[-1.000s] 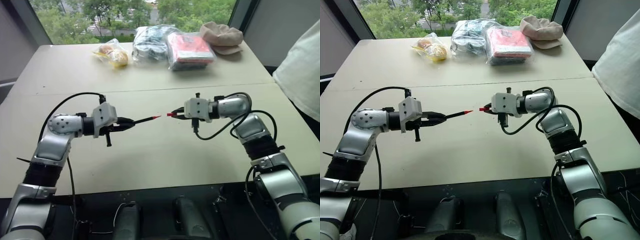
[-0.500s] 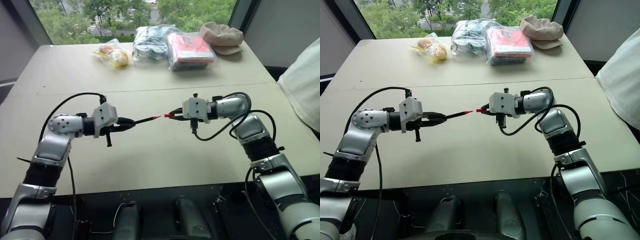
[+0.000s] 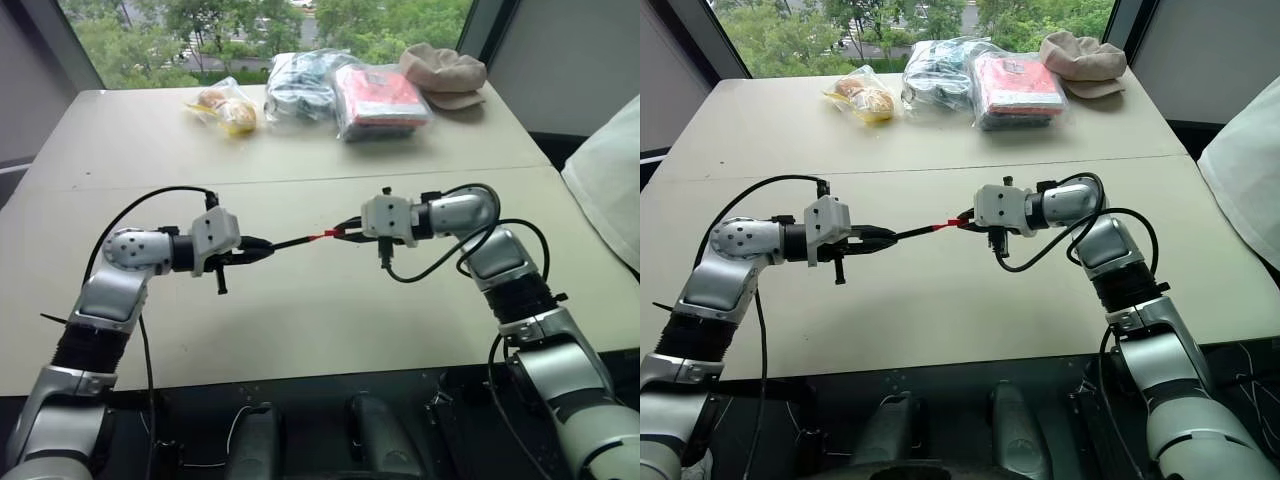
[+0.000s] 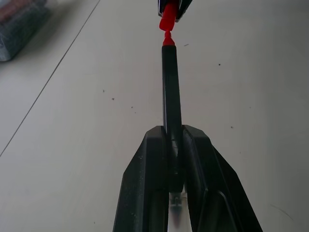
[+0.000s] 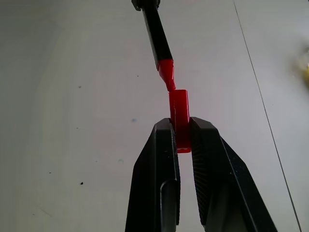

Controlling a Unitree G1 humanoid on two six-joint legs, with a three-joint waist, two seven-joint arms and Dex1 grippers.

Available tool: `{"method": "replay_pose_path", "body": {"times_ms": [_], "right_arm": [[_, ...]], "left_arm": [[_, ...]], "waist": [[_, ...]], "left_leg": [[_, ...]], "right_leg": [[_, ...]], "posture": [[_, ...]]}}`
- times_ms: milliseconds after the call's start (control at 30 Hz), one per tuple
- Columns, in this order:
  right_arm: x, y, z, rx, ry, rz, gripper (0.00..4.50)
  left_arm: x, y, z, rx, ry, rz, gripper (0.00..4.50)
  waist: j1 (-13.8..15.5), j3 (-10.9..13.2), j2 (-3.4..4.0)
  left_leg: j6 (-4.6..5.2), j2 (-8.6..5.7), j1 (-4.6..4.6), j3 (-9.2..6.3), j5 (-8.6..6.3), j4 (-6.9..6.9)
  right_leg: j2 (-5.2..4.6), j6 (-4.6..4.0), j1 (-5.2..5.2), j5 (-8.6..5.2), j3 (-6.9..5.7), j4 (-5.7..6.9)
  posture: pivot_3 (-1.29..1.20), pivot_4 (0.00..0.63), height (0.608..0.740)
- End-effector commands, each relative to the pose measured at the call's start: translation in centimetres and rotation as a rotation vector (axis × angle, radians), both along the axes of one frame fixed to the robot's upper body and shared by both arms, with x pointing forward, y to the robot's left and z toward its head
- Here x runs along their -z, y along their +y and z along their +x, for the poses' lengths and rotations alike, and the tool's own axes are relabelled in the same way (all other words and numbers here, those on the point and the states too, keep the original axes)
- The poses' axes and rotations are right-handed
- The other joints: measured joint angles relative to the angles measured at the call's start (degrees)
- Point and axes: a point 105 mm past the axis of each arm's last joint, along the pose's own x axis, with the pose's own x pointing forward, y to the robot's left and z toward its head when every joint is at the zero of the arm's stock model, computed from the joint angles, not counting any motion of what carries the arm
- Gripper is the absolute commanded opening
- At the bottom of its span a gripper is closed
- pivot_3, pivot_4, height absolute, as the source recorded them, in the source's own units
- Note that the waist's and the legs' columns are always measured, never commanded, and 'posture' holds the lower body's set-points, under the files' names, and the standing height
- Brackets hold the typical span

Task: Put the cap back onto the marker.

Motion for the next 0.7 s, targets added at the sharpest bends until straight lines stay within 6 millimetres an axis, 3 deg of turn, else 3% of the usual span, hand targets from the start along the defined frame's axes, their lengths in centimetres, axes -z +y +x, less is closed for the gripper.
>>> {"method": "replay_pose_path", "body": {"times_ms": [33,700], "right_arm": [[-1.1,0.9,-0.7,-0.048,-0.027,0.024,0.02],[-1.4,2.4,-0.9,-0.08,-0.021,0.04,0.02]], "left_arm": [[-1.1,-0.3,0.1,0.013,-0.053,-0.004,0.0],[-0.8,-1.6,-1.0,0.082,-0.109,0.038,0.0]], "waist": [[0.0,0.0,0.0],[0.0,0.0,0.0]], "left_leg": [[0.0,0.0,0.0,0.0,0.0,0.0],[0.0,0.0,0.0,0.0,0.0,0.0]], "right_leg": [[0.0,0.0,0.0,0.0,0.0,0.0],[0.0,0.0,-0.01,0.0,0.0,0.01]], "posture": [[0.0,0.15,0.74],[0.0,0.15,0.74]]}}
